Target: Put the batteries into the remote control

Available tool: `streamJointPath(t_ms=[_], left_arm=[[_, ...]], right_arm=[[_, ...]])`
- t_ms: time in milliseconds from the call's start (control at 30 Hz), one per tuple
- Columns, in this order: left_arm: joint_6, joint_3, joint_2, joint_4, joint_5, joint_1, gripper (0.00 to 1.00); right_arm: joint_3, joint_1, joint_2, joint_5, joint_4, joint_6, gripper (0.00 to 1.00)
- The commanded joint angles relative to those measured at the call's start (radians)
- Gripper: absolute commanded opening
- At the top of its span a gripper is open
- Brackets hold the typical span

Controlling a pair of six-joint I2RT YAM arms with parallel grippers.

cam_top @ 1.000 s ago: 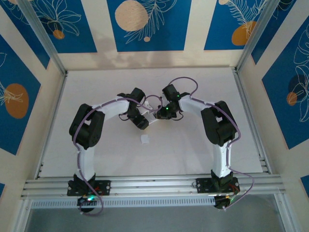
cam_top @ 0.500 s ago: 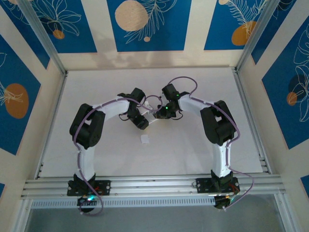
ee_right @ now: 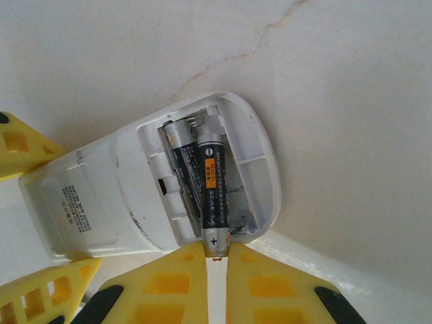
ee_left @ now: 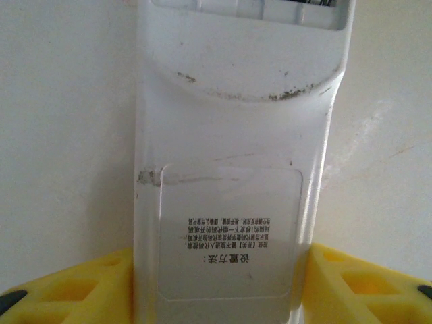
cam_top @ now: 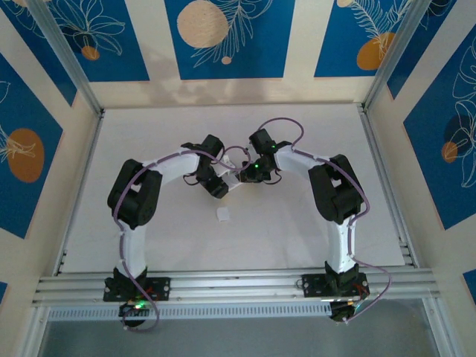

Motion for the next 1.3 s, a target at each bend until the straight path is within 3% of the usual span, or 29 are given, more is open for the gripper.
streamJointPath(t_ms=[0, 1267], left_arm=[[0.023, 0.017, 0.026, -0.023, 0.023, 0.011, 0.55], [0.025, 0.017, 0.024, -0.022, 0.022, 0.010, 0.55]], right_arm=[[0.017, 0.001, -0.031, -0.026, 0.001, -0.016, 0.13], [-0.012, -0.007, -0.020, -0.062, 0.011, -0.001, 0.13]])
